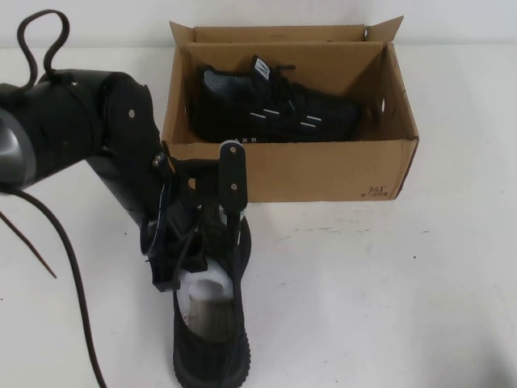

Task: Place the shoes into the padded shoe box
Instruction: Pick up the shoe from the table, then place the shoe in the shoe box

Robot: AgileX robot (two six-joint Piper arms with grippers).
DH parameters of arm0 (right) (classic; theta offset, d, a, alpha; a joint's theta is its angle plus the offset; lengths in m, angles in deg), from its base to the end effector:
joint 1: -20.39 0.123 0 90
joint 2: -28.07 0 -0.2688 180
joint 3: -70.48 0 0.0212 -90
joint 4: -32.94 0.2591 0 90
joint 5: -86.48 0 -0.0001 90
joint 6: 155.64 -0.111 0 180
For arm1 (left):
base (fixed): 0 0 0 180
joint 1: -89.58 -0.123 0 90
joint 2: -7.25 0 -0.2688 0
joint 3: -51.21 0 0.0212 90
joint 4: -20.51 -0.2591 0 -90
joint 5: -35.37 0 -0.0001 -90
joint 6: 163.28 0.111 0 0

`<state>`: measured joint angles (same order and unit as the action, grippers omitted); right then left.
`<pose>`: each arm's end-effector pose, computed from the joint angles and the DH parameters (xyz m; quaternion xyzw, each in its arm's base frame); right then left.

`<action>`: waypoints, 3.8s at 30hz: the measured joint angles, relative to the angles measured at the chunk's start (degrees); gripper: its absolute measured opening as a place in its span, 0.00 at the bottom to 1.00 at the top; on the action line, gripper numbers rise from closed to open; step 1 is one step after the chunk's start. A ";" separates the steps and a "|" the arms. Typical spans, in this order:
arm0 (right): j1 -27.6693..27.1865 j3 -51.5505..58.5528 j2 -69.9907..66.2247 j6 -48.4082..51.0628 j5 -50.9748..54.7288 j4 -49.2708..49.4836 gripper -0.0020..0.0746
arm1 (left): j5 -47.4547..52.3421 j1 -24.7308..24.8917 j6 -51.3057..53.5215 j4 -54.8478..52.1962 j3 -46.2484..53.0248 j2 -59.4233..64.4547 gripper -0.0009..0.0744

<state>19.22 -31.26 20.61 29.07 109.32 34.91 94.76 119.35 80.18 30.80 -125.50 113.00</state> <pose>0.0955 -0.0005 0.1630 -0.0161 0.8116 -0.0153 0.5837 0.2931 -0.1873 0.2099 0.6943 0.7080 -0.0488 0.1197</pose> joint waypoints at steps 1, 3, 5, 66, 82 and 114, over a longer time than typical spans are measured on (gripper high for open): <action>0.00 0.00 0.00 0.00 0.00 0.00 0.02 | 0.00 0.00 0.00 -0.11 0.00 -0.15 0.17; 0.00 0.00 0.00 0.00 0.00 0.00 0.02 | -0.46 0.00 0.04 -0.54 0.00 -0.39 0.10; 0.00 0.00 0.00 0.00 0.00 0.00 0.02 | -0.46 0.00 0.04 -0.99 0.00 -0.79 0.05; 0.00 0.00 0.00 0.00 0.00 0.00 0.02 | -12.44 2.46 -88.76 -4.96 -38.13 13.28 0.03; 0.00 0.00 0.00 0.00 0.00 0.00 0.02 | -15.49 2.32 -89.73 -5.35 -38.41 18.15 0.03; 0.00 0.00 0.00 0.00 0.00 0.00 0.02 | -20.73 2.64 -91.45 -1.96 -38.69 22.88 0.03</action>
<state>19.22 -31.26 20.61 29.07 109.32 34.91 74.02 121.99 -11.27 28.84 -164.20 135.88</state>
